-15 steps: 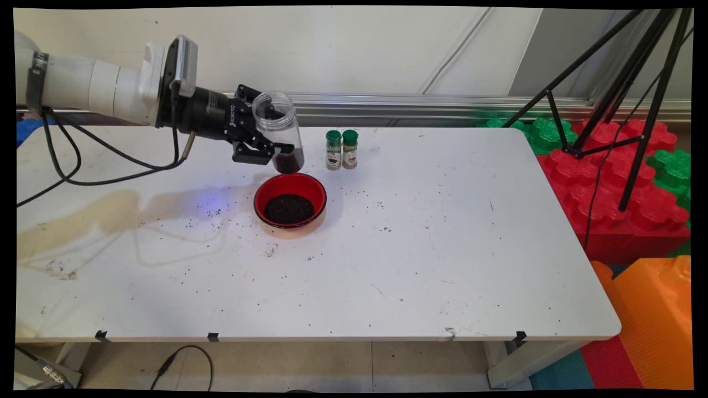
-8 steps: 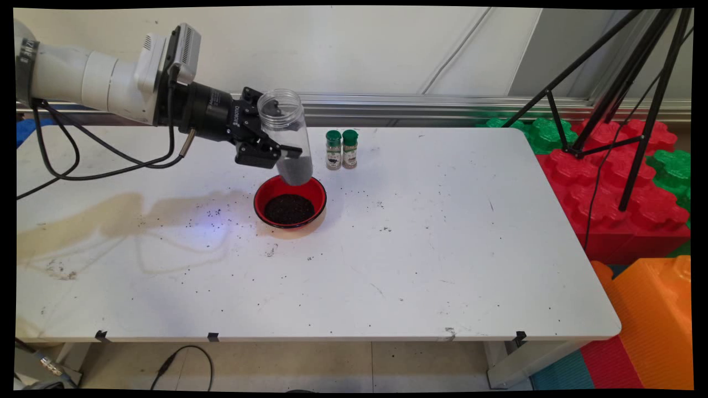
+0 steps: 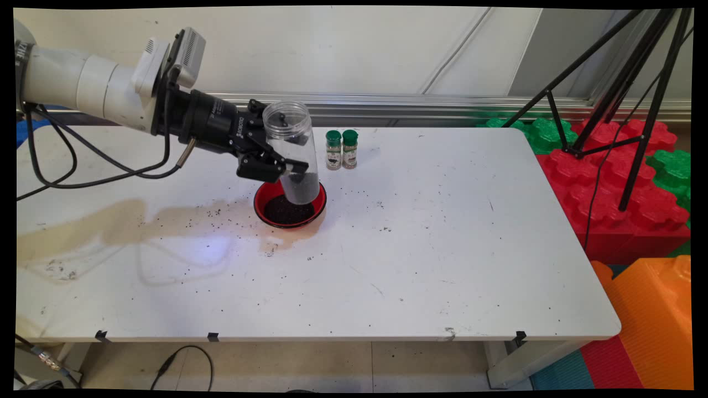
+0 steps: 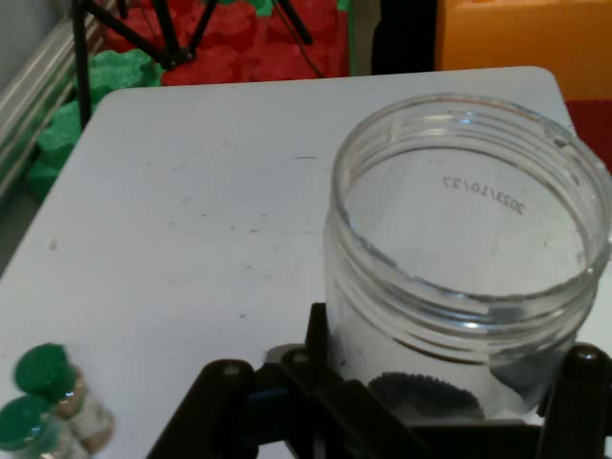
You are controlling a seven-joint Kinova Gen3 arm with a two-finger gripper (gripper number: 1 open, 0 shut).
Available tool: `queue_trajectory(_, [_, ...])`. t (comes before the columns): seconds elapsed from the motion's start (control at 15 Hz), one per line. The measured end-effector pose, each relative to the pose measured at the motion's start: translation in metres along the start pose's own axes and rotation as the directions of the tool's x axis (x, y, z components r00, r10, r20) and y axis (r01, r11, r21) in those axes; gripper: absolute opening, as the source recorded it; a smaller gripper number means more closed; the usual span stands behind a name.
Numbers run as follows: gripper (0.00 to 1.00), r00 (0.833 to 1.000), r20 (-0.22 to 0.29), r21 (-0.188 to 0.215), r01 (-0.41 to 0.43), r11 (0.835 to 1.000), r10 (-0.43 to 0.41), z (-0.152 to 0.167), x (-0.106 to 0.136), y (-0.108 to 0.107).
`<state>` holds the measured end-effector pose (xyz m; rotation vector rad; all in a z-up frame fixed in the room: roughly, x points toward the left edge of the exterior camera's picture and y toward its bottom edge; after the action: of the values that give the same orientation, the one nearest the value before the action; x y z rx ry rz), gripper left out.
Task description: Place the picked object on the table
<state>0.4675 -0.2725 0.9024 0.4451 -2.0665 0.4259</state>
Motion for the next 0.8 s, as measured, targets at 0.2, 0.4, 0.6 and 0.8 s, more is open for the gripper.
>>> queue_trajectory(0.2, [0.0,1.0,0.005,-0.02,0.008,1.0,-0.008,0.003,-0.002,0.008])
queue_trajectory(0.4, [0.0,1.0,0.011,-0.045,0.009,0.999,-0.008,0.008,-0.007,0.016])
queue_trajectory(0.6, [0.0,1.0,0.014,-0.068,0.004,0.998,-0.003,0.014,-0.014,0.023])
queue_trajectory(0.8, [0.0,1.0,0.017,-0.089,0.001,0.996,0.001,0.024,-0.023,0.03])
